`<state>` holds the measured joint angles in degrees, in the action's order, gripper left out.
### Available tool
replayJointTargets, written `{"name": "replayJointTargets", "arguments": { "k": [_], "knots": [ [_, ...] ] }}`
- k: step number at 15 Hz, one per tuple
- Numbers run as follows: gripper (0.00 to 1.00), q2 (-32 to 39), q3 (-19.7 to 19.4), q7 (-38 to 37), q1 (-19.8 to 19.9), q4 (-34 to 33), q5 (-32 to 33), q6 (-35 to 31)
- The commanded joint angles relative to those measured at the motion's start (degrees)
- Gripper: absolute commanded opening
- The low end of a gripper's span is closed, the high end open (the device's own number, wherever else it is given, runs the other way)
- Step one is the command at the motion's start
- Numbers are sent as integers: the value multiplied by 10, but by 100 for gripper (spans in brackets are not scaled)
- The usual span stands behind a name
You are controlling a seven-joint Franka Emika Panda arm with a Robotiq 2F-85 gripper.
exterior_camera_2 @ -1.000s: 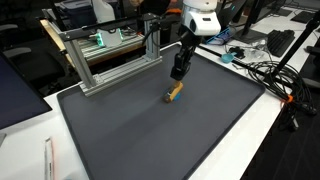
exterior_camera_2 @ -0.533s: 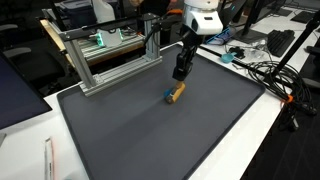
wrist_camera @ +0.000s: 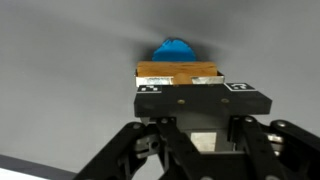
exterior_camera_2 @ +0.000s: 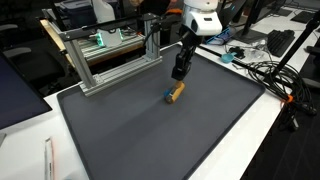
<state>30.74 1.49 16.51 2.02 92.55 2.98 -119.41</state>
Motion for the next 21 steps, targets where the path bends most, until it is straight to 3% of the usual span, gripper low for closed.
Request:
{"name": "replayJointTargets", "arguments": {
  "k": [1,17,21],
  "knots": [
    [22,23,12,32,10,1,-12,38],
    [22,46,10,62,8,-34,-1,117],
    [22,41,9,55,6,-27,3,68]
  ]
}}
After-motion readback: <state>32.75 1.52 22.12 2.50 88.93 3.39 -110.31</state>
